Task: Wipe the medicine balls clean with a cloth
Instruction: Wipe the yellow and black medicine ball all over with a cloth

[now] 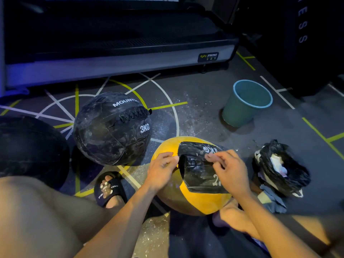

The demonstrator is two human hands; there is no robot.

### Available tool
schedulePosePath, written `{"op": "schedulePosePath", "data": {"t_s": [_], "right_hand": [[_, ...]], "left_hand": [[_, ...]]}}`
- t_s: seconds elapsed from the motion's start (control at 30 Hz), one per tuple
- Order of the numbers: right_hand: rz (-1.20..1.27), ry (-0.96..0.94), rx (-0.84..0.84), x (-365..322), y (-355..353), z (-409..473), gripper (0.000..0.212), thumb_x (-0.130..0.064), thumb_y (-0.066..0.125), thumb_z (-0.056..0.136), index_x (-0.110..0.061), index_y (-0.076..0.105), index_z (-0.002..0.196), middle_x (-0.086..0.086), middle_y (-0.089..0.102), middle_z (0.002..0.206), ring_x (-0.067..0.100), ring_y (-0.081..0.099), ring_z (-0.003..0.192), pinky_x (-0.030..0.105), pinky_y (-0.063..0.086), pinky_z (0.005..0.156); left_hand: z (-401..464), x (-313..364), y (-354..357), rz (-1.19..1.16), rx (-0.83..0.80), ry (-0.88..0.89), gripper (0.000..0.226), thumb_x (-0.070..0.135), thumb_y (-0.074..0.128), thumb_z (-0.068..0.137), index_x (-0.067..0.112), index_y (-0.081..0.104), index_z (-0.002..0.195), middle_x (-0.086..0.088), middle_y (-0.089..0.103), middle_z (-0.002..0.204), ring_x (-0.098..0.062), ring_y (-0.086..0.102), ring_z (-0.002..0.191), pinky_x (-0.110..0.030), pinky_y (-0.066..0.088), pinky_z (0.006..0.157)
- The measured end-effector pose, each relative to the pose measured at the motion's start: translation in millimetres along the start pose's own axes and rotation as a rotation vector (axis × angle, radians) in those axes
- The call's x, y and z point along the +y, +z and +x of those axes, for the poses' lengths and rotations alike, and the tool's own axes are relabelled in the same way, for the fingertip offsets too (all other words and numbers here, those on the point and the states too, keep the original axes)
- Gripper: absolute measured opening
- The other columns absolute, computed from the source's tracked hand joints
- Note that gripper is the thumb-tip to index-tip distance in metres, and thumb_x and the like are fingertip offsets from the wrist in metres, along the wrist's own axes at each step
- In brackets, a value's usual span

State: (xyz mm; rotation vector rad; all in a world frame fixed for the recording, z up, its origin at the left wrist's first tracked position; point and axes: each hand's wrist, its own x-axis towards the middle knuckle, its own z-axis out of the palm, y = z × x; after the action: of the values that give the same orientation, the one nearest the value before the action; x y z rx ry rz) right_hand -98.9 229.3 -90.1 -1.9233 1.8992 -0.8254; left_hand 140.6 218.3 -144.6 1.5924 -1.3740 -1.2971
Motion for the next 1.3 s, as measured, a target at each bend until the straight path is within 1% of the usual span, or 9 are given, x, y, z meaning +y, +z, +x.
{"op": "schedulePosePath", "data": {"t_s": [0.2,0.37,0.67,0.8,0.93,1.03,1.13,1.2,1.3], "right_hand": [[0.097,0.078,0.059,1,-9,0,0.023,-0.011,0.073,0.087,-0.031,0.078,0.096,-0.014,0.059,0.086,0.004,0.061,0.076,0.024,0.046,0.067],[0.147,0.012,0.027,-19,0,0,0.024,-0.012,0.071,0.09,-0.033,0.078,0.1,-0.017,0.062,0.094,-0.001,0.061,0.081,0.011,0.044,0.073],[-0.26,-0.353,-0.161,-26,36,-6,0.03,-0.008,0.064,0.085,-0.022,0.068,0.112,-0.007,0.057,0.105,0.017,0.056,0.096,0.037,0.053,0.08],[-0.307,-0.304,-0.12,-10,30,-3,0.029,-0.005,0.069,0.08,-0.018,0.07,0.106,-0.004,0.06,0.105,0.022,0.059,0.094,0.043,0.055,0.079],[-0.201,-0.242,-0.07,-24,35,1,0.027,-0.008,0.069,0.085,-0.019,0.073,0.109,-0.004,0.057,0.096,0.019,0.058,0.088,0.035,0.052,0.077],[-0.271,-0.449,-0.125,-37,45,-9,0.023,-0.009,0.07,0.082,-0.022,0.072,0.1,-0.004,0.055,0.093,0.018,0.055,0.084,0.033,0.05,0.075],[-0.354,-0.539,-0.174,-19,33,0,0.028,-0.007,0.076,0.07,-0.023,0.066,0.089,-0.003,0.053,0.089,0.02,0.053,0.082,0.036,0.052,0.072],[-0.369,-0.439,-0.18,-4,19,12,0.024,-0.006,0.076,0.072,-0.023,0.064,0.084,-0.005,0.05,0.086,0.021,0.055,0.08,0.038,0.055,0.073],[-0.273,-0.229,-0.105,-7,4,23,0.02,-0.007,0.069,0.083,-0.026,0.073,0.089,-0.01,0.047,0.088,0.019,0.056,0.083,0.031,0.049,0.072]], "left_hand": [[-12,15,-1,0.081,-0.165,-0.018,0.027,0.052,0.056,0.1,0.079,0.06,0.097,0.022,0.033,0.152,-0.02,0.014,0.15,-0.048,0.006,0.125],[-18,20,2,0.195,-0.183,-0.011,0.036,0.042,0.064,0.099,0.076,0.055,0.103,0.019,0.017,0.166,-0.021,0.005,0.151,-0.049,0.002,0.125],[-16,8,3,0.213,-0.195,0.007,0.036,0.043,0.067,0.096,0.077,0.055,0.105,0.024,0.015,0.165,-0.018,0.004,0.15,-0.051,0.003,0.124],[-11,0,2,0.172,-0.165,0.044,0.046,0.038,0.069,0.095,0.079,0.055,0.108,0.033,0.023,0.156,-0.017,0.01,0.15,-0.051,0.003,0.124],[-6,-4,6,0.1,-0.197,0.019,0.048,0.051,0.069,0.079,0.074,0.054,0.118,0.036,0.025,0.15,-0.016,0.013,0.154,-0.052,0.01,0.126],[-2,-9,8,0.053,-0.237,-0.008,0.063,0.055,0.064,0.063,0.07,0.054,0.124,0.034,0.026,0.151,-0.018,0.017,0.155,-0.052,0.016,0.126],[-2,-10,6,0.111,-0.247,-0.032,0.07,0.047,0.066,0.06,0.071,0.051,0.124,0.054,0.018,0.137,-0.016,0.019,0.153,-0.048,0.019,0.125],[-2,-13,4,0.081,-0.279,-0.056,0.075,0.037,0.068,0.063,0.073,0.048,0.126,0.066,0.014,0.125,-0.013,0.017,0.153,-0.041,0.023,0.125],[-1,-9,2,0.005,-0.305,-0.088,0.078,0.025,0.068,0.068,0.068,0.051,0.13,0.057,0.018,0.134,-0.011,0.02,0.152,-0.028,0.045,0.11]]}}
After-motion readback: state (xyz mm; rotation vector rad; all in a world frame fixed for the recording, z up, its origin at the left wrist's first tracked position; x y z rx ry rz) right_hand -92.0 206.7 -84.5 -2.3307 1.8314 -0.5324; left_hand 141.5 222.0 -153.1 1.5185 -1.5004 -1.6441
